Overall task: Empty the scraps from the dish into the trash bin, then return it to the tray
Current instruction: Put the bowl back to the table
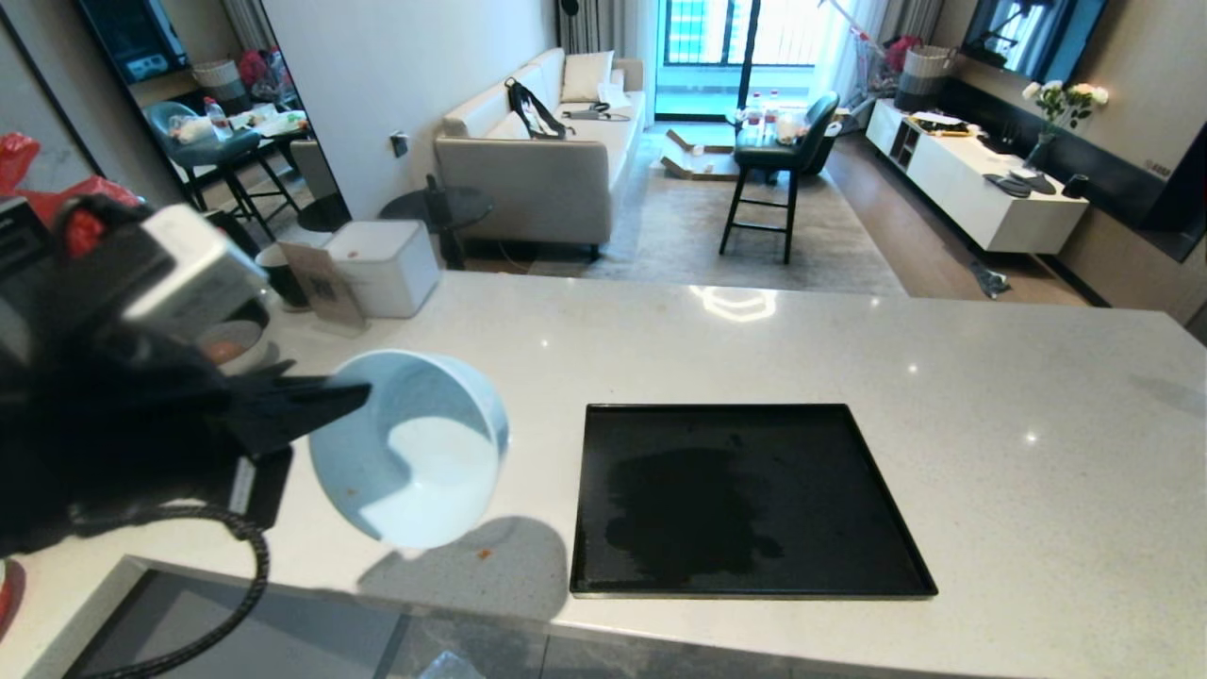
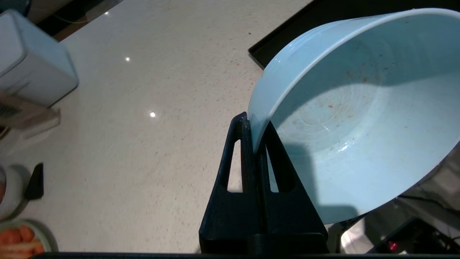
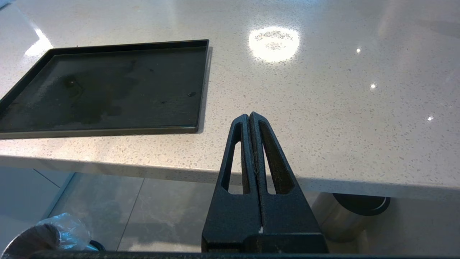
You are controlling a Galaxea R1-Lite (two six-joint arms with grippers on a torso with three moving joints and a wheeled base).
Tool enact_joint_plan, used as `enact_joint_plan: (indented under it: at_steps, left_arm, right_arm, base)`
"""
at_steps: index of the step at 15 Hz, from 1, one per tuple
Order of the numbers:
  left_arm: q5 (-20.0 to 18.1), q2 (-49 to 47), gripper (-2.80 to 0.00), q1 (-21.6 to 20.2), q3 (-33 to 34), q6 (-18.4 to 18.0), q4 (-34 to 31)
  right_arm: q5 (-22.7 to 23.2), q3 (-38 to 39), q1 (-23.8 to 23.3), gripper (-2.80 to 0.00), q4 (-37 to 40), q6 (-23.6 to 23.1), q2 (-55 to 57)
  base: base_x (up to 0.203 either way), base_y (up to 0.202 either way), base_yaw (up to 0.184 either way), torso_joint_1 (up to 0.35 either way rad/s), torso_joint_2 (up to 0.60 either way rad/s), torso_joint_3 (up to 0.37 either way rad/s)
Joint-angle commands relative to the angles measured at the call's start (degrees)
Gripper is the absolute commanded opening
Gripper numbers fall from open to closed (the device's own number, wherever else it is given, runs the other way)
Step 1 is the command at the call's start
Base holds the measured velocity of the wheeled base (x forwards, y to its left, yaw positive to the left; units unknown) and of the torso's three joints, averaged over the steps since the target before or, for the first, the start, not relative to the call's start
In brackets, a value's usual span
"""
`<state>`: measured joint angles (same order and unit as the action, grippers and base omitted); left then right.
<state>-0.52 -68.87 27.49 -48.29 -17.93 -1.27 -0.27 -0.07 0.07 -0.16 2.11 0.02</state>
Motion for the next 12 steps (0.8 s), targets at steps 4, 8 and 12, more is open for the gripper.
enact_joint_plan:
  at_steps: [4, 8, 12]
  left_arm:
    - [0.9, -24.6, -2.8, 8.5, -13.5, -6.8, -0.2]
    - [4.7, -38.5, -2.8, 13.0, -25.5, -11.1, -0.2]
    - [5.5, -47.0, -2.8, 14.8, -36.0, -16.5, -9.7]
  right_arm:
    - [0.0, 0.0, 0.0, -2.8, 0.0, 0.0, 0.0]
    - [0.0, 0.0, 0.0, -2.8, 0.0, 0.0, 0.0]
    - [0.0, 0.0, 0.0, -2.8, 0.0, 0.0, 0.0]
  base:
    - [0.0, 0.0, 0.0, 0.0, 0.0, 0.0]
    - [0.0, 0.0, 0.0, 0.0, 0.0, 0.0]
    - [0.0, 0.0, 0.0, 0.0, 0.0, 0.0]
